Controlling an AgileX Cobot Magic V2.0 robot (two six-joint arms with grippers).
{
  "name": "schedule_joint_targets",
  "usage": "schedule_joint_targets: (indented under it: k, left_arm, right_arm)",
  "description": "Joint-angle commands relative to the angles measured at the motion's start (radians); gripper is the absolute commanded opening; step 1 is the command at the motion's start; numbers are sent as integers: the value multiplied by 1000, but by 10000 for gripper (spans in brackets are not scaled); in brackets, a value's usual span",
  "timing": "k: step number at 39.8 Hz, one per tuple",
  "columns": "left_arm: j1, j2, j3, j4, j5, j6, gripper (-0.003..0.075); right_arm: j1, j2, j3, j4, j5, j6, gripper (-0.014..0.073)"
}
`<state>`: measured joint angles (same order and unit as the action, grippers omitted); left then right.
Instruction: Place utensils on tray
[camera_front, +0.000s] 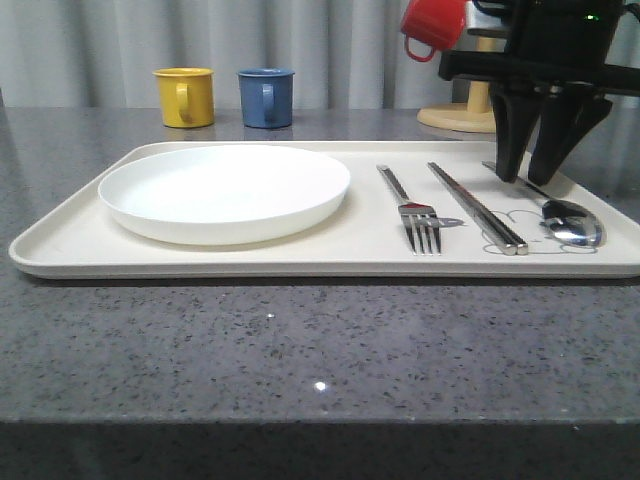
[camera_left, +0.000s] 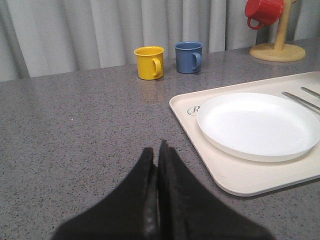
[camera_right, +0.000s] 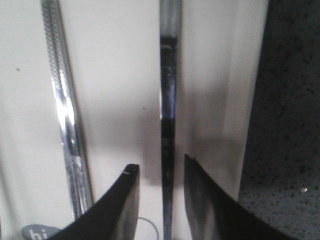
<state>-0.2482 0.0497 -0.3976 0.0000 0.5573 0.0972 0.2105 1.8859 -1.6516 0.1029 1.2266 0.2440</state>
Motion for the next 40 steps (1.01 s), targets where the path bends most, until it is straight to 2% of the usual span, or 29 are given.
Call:
schedule_joint_targets:
  k: [1, 7, 15, 19, 24, 31, 40]
  left_arm:
    - [1, 14, -25, -11, -79, -5, -18]
    - [1, 14, -25, -11, -79, -5, -18]
    - [1, 14, -25, -11, -79, -5, -18]
    - [1, 14, -25, -11, -79, -5, -18]
    - [1, 14, -25, -11, -79, -5, -18]
    - [1, 14, -25, -11, -79, -5, -18]
    - [1, 14, -25, -11, -79, -5, -18]
  right_arm:
    - [-2, -95, -72, 6, 108, -1, 281]
    - [-2, -190, -145, 6, 108, -28, 190]
    - [-2, -337, -129, 6, 104, -151, -67]
    - [-2, -417, -58, 6, 51, -180, -68]
    - [-2, -547, 104, 6, -92, -212, -69]
    - [-2, -737, 397, 6, -362, -261, -69]
    - [-2, -1011, 789, 6, -729, -260, -69]
